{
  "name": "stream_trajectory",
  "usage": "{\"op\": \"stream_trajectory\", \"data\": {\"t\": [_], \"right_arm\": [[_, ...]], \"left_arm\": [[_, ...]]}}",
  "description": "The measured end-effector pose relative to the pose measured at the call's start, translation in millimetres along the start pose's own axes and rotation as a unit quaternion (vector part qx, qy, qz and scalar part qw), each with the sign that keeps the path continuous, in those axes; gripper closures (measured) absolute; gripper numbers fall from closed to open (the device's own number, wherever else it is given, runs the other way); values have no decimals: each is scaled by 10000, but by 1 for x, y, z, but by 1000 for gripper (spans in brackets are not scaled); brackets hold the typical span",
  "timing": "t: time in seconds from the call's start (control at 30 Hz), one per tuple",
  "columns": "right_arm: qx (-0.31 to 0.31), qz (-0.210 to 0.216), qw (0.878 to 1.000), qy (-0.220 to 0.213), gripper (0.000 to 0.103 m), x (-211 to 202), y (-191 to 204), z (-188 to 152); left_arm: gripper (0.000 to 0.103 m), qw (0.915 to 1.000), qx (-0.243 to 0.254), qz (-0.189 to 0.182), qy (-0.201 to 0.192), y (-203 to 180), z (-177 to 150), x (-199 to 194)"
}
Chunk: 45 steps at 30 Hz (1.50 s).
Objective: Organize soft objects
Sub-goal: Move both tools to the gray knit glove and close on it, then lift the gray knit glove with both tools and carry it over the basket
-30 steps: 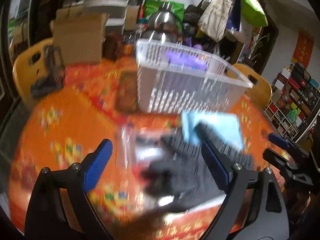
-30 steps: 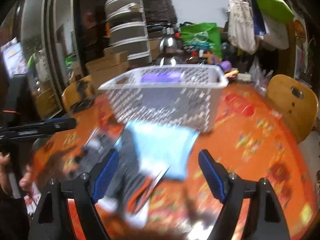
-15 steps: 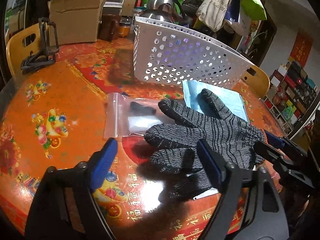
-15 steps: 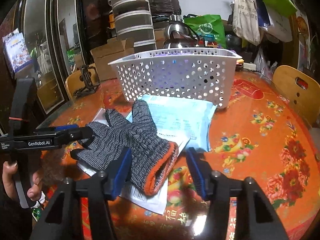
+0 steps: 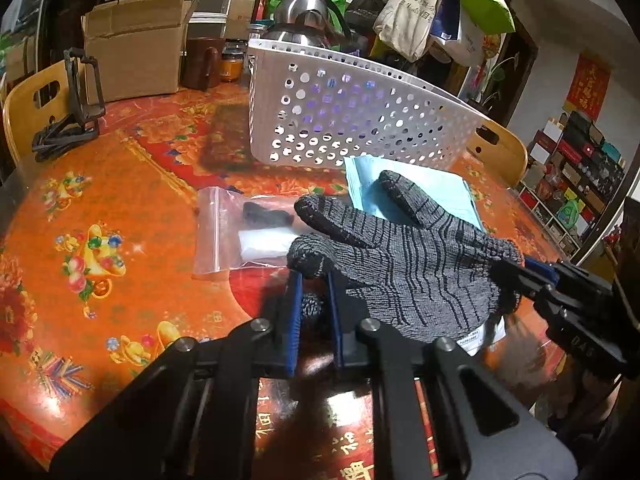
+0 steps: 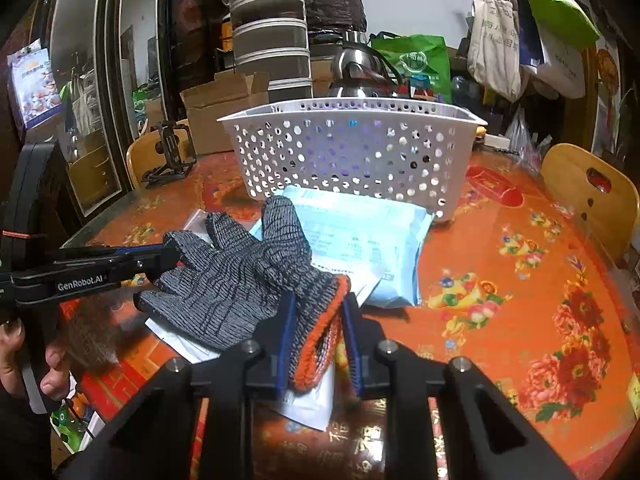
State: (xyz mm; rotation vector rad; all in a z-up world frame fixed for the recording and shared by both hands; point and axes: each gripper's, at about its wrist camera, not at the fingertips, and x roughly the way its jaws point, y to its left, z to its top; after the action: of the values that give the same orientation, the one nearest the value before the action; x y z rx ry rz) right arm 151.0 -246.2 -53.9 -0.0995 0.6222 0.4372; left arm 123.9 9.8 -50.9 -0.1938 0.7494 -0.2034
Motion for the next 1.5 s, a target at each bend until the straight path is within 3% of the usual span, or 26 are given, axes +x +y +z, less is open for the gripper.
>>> {"op": "stream_trajectory", "data": {"t": [0.33,0.87,1.33,1.5], "right_arm": [[58,39,10000,-29,86,-1,-3,-2],[-78,178,9987,-463,92,-29,6,18],[-235,153,9948,-976,92,-60,7,71],[-310,240,9927,-1141,92,-70,5,105]], "left_arm": [[95,10000,-12,-3,-74,2,-4,-2],[97,9985,35,-209,-507,-4,8,-46],[97,9947,-8,-373,-961,-13,65,-88],[97,9925,29,-434,-1144,-21,97,-106]]}}
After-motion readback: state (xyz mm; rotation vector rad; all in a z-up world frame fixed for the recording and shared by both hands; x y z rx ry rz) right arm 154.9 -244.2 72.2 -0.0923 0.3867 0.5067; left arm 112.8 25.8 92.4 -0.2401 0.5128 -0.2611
